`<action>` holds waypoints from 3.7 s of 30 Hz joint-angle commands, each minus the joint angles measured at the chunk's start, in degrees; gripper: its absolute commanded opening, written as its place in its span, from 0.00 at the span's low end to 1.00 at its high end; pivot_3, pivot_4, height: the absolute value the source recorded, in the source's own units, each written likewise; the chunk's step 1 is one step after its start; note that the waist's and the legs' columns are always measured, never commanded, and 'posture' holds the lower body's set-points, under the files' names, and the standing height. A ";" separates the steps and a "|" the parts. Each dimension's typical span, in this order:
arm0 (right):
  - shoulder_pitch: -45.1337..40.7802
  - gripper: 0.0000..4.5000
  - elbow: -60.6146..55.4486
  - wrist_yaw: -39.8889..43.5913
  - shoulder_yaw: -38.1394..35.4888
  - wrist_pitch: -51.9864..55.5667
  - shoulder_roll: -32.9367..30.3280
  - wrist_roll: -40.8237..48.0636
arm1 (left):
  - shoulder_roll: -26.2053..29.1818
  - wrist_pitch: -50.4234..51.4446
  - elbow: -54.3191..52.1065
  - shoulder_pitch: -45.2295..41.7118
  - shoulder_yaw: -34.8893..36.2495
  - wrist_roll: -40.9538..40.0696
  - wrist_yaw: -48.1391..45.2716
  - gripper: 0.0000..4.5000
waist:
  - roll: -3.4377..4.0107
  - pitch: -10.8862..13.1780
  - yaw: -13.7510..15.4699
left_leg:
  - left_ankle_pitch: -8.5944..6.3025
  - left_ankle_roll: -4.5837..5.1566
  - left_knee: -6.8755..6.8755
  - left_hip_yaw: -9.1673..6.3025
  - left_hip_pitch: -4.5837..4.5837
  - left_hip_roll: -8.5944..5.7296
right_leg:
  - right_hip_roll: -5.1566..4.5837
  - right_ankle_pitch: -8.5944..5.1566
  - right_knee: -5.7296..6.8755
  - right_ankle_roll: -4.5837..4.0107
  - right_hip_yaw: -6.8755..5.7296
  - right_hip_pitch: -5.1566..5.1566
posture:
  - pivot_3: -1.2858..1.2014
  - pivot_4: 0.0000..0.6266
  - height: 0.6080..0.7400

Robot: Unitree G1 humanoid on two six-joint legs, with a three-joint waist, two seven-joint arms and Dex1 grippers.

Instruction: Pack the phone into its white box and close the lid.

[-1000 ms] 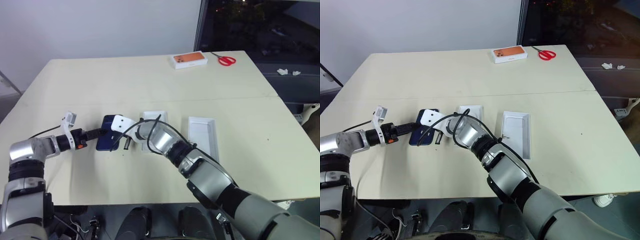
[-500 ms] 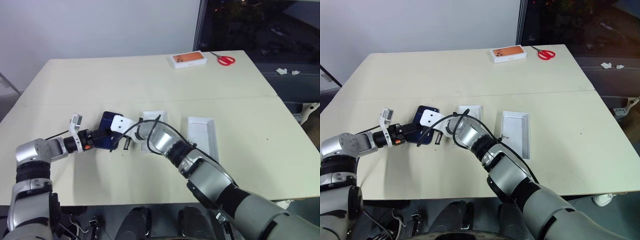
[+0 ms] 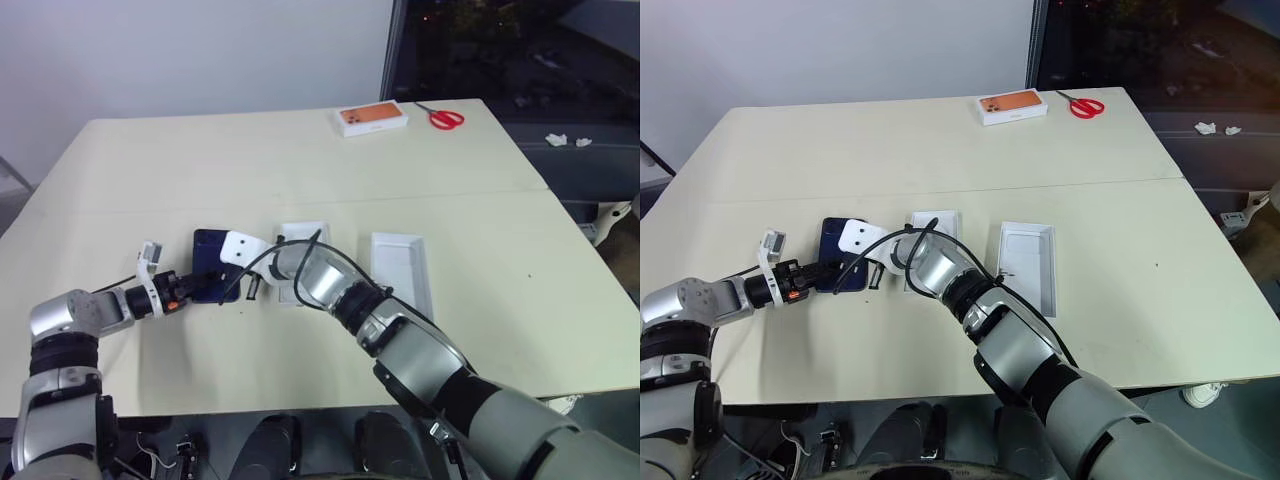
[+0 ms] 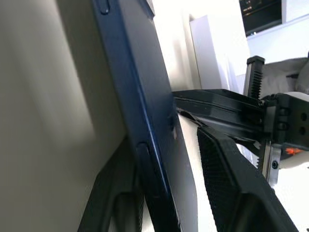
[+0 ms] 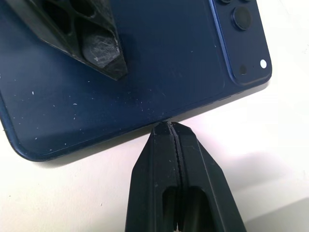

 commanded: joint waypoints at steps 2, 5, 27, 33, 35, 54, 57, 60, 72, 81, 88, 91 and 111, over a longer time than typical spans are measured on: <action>-1.45 0.00 -0.57 0.04 0.40 0.50 5.57 -0.50 | -0.86 3.40 0.80 2.70 -2.23 0.50 1.49 0.24 | 0.00 0.00 -0.33 | 0.00 0.00 -0.01 0.00 0.00 0.00 | 0.00 0.00 -0.01 0.00 0.00 0.00 | 0.52 0.24 1.00; -1.11 0.00 -0.73 0.15 0.62 0.42 5.40 -0.68 | -0.93 3.75 0.49 2.88 -2.11 -0.06 1.92 0.01 | -0.07 -0.04 -0.41 | 0.00 0.00 -0.02 -0.02 0.03 0.00 | 0.00 0.00 -0.03 0.00 -0.02 0.04 | 0.52 0.24 1.00; 8.70 0.98 -43.64 22.30 -9.69 25.44 -11.42 21.93 | -6.45 19.27 -7.48 5.95 19.36 -17.47 10.28 0.00 | -0.62 0.14 -0.23 | 0.08 -0.15 0.02 -0.02 -0.78 0.20 | 0.15 0.01 -0.01 -0.01 0.04 -0.76 | 0.52 0.24 1.00; 15.93 0.98 -54.04 29.34 -0.83 20.82 -28.93 17.73 | -8.27 24.15 -14.19 8.98 23.19 -22.08 14.15 0.00 | -0.90 0.29 -0.80 | 0.01 -0.03 0.01 0.03 -1.01 0.12 | 0.03 0.02 -0.23 0.00 0.03 -0.88 | 0.52 0.24 1.00; 18.30 0.98 -55.91 30.47 -0.65 20.34 -32.24 17.59 | -8.79 24.76 -14.98 8.85 24.53 -22.79 15.59 0.00 | -0.92 0.30 -0.65 | 0.11 -0.20 -0.01 0.05 -1.39 0.27 | 0.17 0.02 -0.09 0.00 0.05 -1.15 | 0.52 0.24 1.00; 21.10 0.46 -55.17 28.55 1.84 17.90 -33.92 14.47 | -11.94 25.63 -20.25 8.59 25.12 -26.62 22.97 0.00 | -1.43 0.62 0.26 | 0.19 -0.35 0.15 -0.06 -1.56 0.40 | 0.29 0.07 -0.09 -0.05 -0.07 -1.21 | 0.52 0.24 1.00; 20.85 0.46 -54.13 28.04 2.23 17.47 -33.55 13.78 | -12.19 25.36 -20.60 8.77 25.00 -26.72 23.20 0.00 | -1.44 0.63 0.30 | 0.20 -0.35 0.15 -0.06 -1.56 0.40 | 0.29 0.07 -0.09 -0.06 -0.07 -1.21 | 0.52 0.24 1.00; 20.81 0.40 -53.57 28.00 2.33 17.20 -33.48 13.47 | -12.36 25.11 -20.91 8.95 24.89 -26.79 23.39 0.00 | -1.44 0.63 0.48 | 0.20 -0.35 0.15 -0.06 -1.56 0.40 | 0.29 0.07 -0.09 -0.06 -0.07 -1.21 | 0.52 0.24 1.00; 21.24 0.27 -54.33 27.90 2.20 18.19 -33.22 13.06 | -11.24 24.81 -20.34 8.93 24.86 -27.57 23.27 0.00 | -1.45 0.62 0.86 | 0.22 -0.38 0.17 -0.07 -1.53 0.40 | 0.30 0.08 -0.05 -0.08 -0.09 -1.19 | 0.52 0.24 1.00; 26.39 0.27 -64.66 28.22 1.10 28.16 -32.07 18.88 | -7.64 27.70 -19.06 4.37 29.38 -30.81 24.39 0.00 | -1.57 0.67 1.06 | 0.22 -0.38 0.17 -0.10 -1.56 0.40 | 0.30 0.08 -0.07 -0.08 -0.11 -1.21 | 0.52 0.24 1.00; 25.39 0.27 -65.63 29.71 0.43 29.87 -31.45 22.87 | -7.26 28.24 -17.91 1.73 28.88 -30.83 25.34 0.00 | -1.57 0.67 0.85 | 0.22 -0.39 0.16 -0.11 -1.54 0.40 | 0.31 0.09 -0.05 -0.09 -0.12 -1.21 | 0.52 0.24 1.00; 25.47 0.33 -65.63 30.04 0.48 30.50 -31.71 24.19 | -7.81 28.14 -18.24 1.62 28.31 -30.79 25.59 0.00 | -1.57 0.67 0.89 | 0.22 -0.39 0.16 -0.11 -1.55 0.40 | 0.31 0.09 -0.06 -0.09 -0.13 -1.22 | 0.52 0.24 1.00; 25.47 0.90 -63.65 34.08 -11.49 25.06 -43.78 30.48 | -14.41 28.79 -26.58 5.61 15.50 -38.83 31.54 0.00 | -1.66 0.75 1.24 | 0.22 -0.38 0.20 -0.12 -1.58 0.40 | 0.30 0.09 -0.05 -0.09 -0.13 -1.19 | 0.52 0.24 1.00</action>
